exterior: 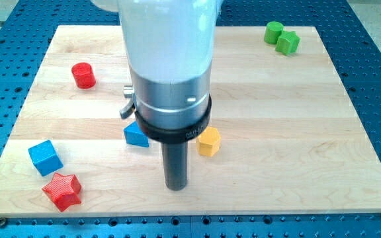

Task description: Place the yellow blocks at the center of the board

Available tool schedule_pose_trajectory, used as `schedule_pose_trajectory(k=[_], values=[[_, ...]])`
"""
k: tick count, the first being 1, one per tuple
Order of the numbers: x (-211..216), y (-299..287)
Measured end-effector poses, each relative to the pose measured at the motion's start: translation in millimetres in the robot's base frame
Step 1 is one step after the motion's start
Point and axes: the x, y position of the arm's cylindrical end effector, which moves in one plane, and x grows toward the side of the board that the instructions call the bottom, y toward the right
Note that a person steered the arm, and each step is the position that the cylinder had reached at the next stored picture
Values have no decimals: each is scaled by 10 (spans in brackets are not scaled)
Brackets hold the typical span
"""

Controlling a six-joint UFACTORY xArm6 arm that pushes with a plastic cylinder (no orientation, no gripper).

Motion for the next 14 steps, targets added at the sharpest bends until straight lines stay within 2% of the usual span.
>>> schedule_pose_trajectory(k=[2,3,5,6,7,8,9,10,11,12,13,14], values=[[-848,242],[-422,485],[-1062,620],[-1067,647],[-716,980],[-1026,1018],[-1051,936],[-1033,618],[-914,1088],[-1250,1040],[-1258,684],[-1227,652]])
